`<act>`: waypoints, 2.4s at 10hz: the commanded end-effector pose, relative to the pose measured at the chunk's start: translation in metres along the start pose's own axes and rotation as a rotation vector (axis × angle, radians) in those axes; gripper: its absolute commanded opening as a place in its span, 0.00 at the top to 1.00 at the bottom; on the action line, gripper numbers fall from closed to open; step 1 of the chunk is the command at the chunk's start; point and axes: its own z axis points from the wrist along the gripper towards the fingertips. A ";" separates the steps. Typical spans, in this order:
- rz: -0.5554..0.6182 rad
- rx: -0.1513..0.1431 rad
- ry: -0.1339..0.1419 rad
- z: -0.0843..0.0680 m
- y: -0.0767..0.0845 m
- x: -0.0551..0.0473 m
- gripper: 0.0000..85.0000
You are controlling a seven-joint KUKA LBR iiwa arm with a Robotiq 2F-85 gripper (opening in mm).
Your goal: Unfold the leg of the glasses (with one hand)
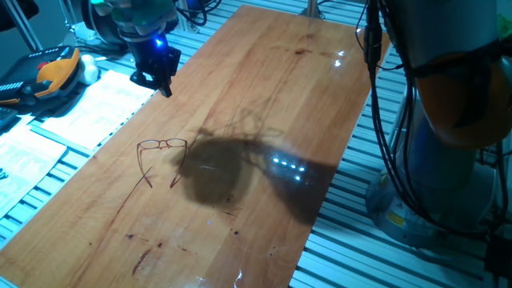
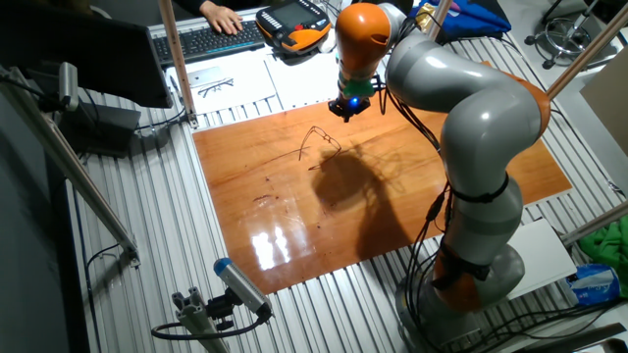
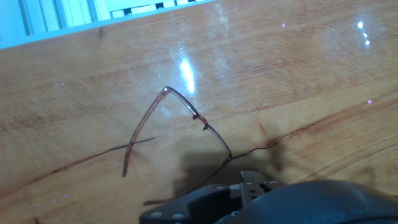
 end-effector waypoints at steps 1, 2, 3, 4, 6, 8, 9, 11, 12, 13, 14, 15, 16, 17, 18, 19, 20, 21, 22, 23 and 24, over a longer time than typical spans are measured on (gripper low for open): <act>-0.002 0.000 -0.002 0.000 0.000 0.000 1.00; -0.002 0.001 -0.002 0.000 -0.001 0.000 1.00; -0.004 0.002 -0.001 0.000 -0.001 0.000 1.00; -0.004 0.000 0.000 0.000 -0.001 0.000 1.00; -0.005 0.003 -0.002 0.000 -0.002 0.000 1.00; -0.005 0.000 0.001 0.000 -0.002 0.000 1.00; -0.005 0.000 0.001 0.000 -0.002 0.000 1.00; -0.005 0.000 0.001 0.000 -0.003 0.000 1.00; -0.005 0.000 0.001 0.000 -0.003 0.000 1.00; -0.005 0.000 0.001 0.000 -0.004 0.000 1.00; -0.005 0.000 0.001 0.000 -0.003 -0.001 1.00; -0.005 0.002 0.001 0.000 -0.003 -0.001 1.00; -0.005 0.003 0.001 0.000 -0.003 -0.001 1.00; -0.005 0.003 0.001 0.000 -0.004 -0.002 1.00; -0.005 0.005 0.000 0.000 -0.004 -0.002 1.00; -0.005 0.005 0.000 0.000 -0.004 -0.002 1.00; -0.004 0.006 0.000 0.000 -0.004 -0.002 1.00; -0.005 0.006 0.000 0.000 -0.004 -0.002 1.00; -0.005 0.006 0.000 0.000 -0.005 -0.002 1.00; -0.007 0.006 0.000 0.000 -0.005 -0.002 1.00; -0.008 0.008 0.000 -0.001 -0.006 -0.003 1.00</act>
